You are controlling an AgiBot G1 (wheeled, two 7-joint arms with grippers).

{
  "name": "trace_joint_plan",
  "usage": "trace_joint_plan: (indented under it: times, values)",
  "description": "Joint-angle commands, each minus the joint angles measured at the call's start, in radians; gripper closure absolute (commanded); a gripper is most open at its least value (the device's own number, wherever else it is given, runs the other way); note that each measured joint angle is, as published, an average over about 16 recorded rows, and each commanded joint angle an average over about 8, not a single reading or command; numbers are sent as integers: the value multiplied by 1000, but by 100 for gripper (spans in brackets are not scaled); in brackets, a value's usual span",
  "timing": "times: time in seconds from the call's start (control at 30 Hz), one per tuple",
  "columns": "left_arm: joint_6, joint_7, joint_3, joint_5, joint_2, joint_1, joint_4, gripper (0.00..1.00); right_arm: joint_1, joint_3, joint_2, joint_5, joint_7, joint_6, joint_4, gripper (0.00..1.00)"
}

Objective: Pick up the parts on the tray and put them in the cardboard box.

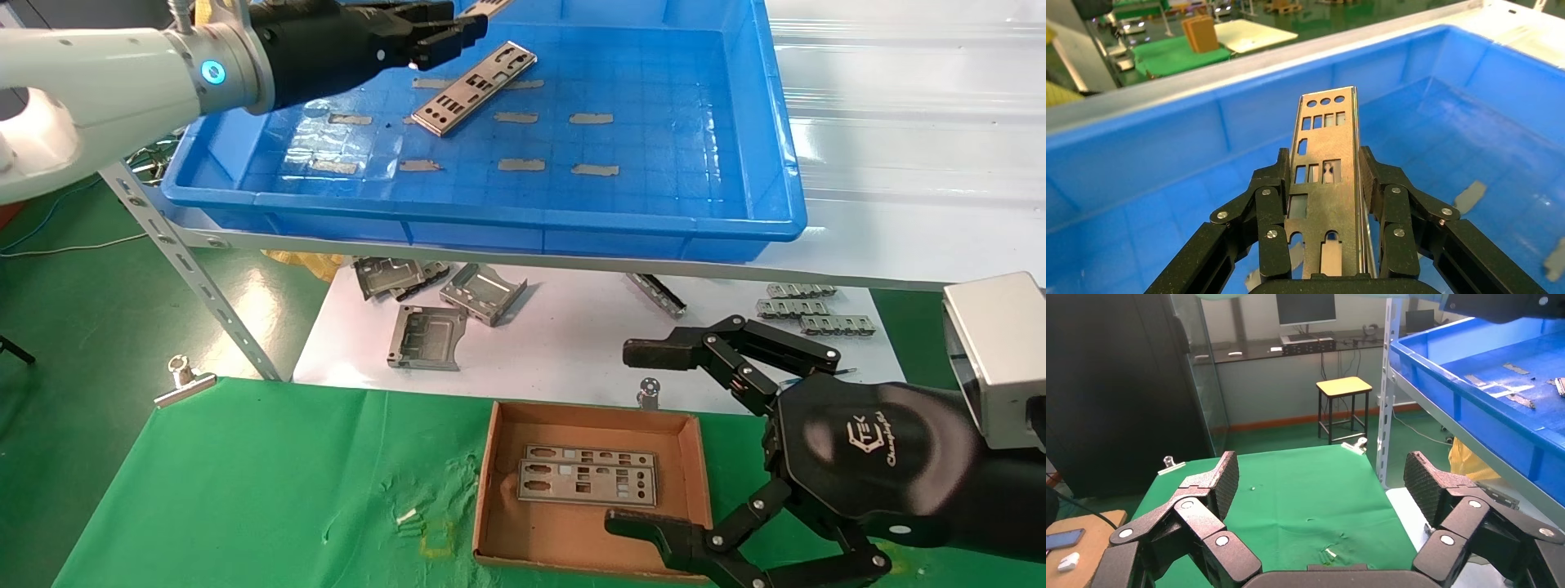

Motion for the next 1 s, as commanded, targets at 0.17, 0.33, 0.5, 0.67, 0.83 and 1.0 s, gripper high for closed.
trace_joint_plan:
  times: [0.17, 0.33, 0.5, 0.67, 0.83, 1.0]
  values:
    - [131, 42, -13, -25, -31, -10, -12, 100, 0, 0, 0, 0, 0, 0, 0, 0]
    - [328, 90, -27, -53, -78, -5, -35, 100, 0, 0, 0, 0, 0, 0, 0, 0]
    - [470, 146, -27, -60, -117, 3, -44, 100, 0, 0, 0, 0, 0, 0, 0, 0]
    - [565, 238, -12, -38, -155, 15, -72, 100, 0, 0, 0, 0, 0, 0, 0, 0]
    - [647, 326, 9, -13, -194, 43, -121, 100, 0, 0, 0, 0, 0, 0, 0, 0]
    - [677, 397, 24, -13, -226, 107, -194, 100, 0, 0, 0, 0, 0, 0, 0, 0]
